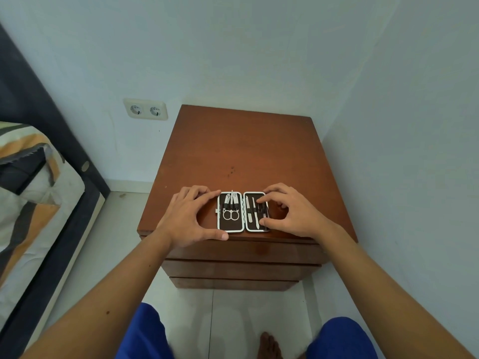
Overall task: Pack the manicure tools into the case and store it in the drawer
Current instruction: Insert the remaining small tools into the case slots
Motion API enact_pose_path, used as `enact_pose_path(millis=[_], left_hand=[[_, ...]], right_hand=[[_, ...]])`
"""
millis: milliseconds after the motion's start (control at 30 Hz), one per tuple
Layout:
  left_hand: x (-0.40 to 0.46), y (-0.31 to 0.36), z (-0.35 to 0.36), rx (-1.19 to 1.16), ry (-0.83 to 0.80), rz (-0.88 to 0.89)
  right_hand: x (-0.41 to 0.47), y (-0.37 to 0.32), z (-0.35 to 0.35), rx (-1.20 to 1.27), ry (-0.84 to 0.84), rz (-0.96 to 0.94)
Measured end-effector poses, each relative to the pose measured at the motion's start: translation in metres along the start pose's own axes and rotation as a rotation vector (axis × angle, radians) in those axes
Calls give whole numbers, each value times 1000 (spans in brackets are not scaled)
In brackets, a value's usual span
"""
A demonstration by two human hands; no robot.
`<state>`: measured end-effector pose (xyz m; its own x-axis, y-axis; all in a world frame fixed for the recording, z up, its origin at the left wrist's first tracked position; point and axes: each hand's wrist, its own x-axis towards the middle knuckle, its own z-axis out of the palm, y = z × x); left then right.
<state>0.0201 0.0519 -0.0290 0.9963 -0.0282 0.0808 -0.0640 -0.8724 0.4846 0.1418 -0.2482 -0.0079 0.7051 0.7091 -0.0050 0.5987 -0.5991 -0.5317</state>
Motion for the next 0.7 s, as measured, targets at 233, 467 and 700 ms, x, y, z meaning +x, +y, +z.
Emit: enact_pose_path(millis=[233, 467, 700], left_hand=[[0, 0, 1, -5, 7, 5], [0, 1, 1, -13, 10, -2], [0, 1, 2, -29, 8, -25]], right_hand=[[-2, -4, -2, 40, 11, 10], [-7, -3, 2, 40, 39, 119], [-4, -2, 3, 80, 53, 138]])
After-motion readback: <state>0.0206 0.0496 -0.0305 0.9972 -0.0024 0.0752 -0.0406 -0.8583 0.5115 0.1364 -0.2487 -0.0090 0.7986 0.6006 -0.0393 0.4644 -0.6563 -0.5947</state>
